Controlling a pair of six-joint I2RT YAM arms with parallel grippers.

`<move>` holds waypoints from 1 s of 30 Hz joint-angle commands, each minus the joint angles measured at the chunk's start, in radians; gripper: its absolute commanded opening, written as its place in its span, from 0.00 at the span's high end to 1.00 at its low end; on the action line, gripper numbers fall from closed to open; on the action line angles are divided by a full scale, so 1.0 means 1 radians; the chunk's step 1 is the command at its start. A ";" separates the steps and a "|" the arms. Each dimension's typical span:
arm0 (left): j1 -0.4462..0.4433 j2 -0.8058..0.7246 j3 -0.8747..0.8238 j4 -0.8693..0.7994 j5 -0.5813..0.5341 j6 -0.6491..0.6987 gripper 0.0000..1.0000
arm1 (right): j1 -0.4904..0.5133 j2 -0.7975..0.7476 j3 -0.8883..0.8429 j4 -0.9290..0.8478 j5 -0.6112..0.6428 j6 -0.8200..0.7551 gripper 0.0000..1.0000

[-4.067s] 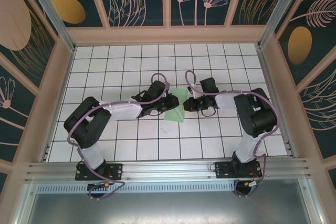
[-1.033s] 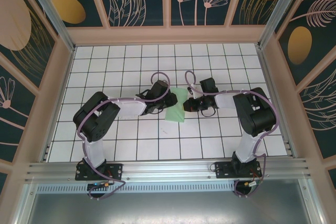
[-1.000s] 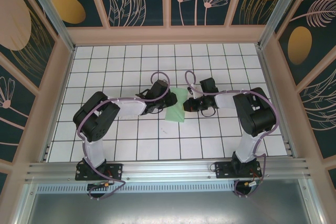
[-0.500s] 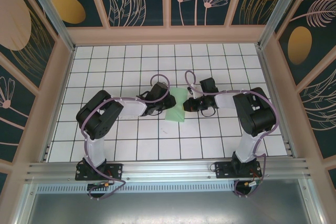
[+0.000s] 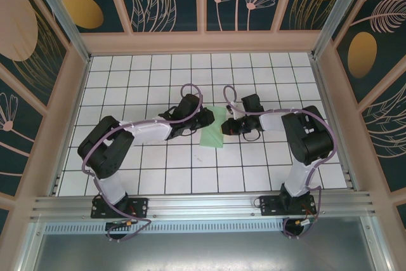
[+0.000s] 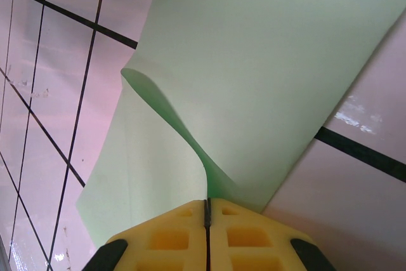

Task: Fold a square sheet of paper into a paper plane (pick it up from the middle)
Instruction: Fold the triangle a second time at the center of the table.

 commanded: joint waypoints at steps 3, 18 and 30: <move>-0.039 0.021 -0.073 0.112 0.073 -0.114 0.89 | -0.004 0.022 0.019 -0.012 -0.005 -0.016 0.91; -0.047 0.134 -0.129 0.149 0.019 -0.152 0.93 | -0.004 0.025 0.019 -0.012 -0.003 -0.017 0.91; -0.061 0.012 -0.102 0.121 0.060 -0.142 0.87 | -0.003 0.023 0.018 -0.010 -0.003 -0.013 0.91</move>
